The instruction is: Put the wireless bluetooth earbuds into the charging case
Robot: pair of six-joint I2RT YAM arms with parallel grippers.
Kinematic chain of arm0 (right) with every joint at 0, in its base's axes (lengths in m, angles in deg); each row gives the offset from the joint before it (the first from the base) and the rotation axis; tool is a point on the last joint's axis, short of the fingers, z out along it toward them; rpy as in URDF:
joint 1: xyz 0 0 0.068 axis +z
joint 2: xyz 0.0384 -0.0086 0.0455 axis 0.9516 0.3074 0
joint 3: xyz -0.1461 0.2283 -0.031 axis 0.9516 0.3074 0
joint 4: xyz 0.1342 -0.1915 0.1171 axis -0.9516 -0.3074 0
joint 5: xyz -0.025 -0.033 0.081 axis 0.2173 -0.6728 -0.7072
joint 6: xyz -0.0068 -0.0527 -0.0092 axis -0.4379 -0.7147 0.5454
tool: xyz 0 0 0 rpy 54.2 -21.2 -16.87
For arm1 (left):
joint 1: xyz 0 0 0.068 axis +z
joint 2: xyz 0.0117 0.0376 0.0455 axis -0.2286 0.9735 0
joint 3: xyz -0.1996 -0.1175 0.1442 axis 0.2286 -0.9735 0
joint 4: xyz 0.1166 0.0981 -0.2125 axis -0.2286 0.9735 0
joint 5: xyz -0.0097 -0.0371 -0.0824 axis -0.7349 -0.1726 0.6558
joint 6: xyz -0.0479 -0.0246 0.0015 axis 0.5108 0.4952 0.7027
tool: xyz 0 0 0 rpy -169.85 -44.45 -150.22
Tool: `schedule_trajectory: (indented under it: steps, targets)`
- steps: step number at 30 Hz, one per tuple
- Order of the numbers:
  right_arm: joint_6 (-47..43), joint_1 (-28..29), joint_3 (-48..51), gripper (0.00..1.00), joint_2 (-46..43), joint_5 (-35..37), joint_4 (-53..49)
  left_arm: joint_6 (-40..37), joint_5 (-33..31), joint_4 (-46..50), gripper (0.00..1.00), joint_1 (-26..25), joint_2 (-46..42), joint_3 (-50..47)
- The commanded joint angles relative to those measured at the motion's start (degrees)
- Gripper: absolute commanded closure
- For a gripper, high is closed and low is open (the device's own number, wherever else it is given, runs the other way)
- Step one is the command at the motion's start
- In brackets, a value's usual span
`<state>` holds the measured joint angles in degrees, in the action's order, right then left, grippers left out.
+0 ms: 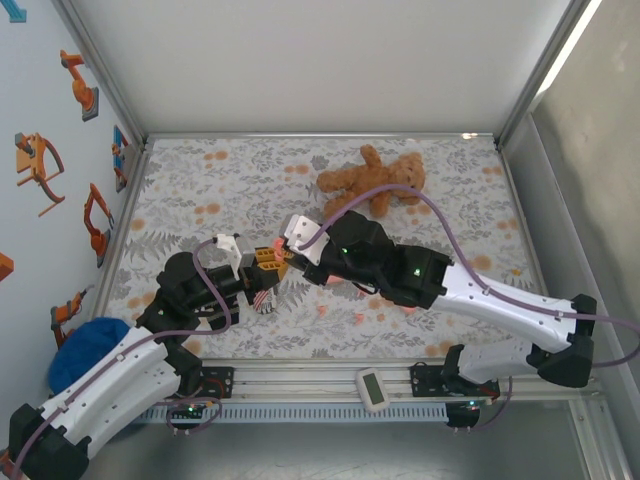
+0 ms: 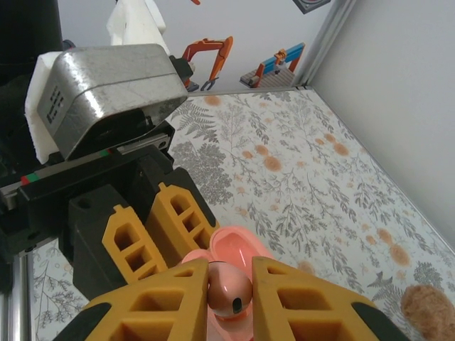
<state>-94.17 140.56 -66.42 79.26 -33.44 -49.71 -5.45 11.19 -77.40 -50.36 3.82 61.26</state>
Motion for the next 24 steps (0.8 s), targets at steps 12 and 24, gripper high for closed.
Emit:
schedule_trajectory:
  steps: [12,24]
  targets:
    - [-1.61,0.56,-0.2,0.79,1.32,4.9,2.0,0.55,1.13,-1.94,0.97,-0.55,-0.81,0.52]
    - [-0.93,0.6,0.26,0.79,2.37,4.64,1.46,0.38,1.13,-1.62,0.97,-0.63,-1.06,0.6]
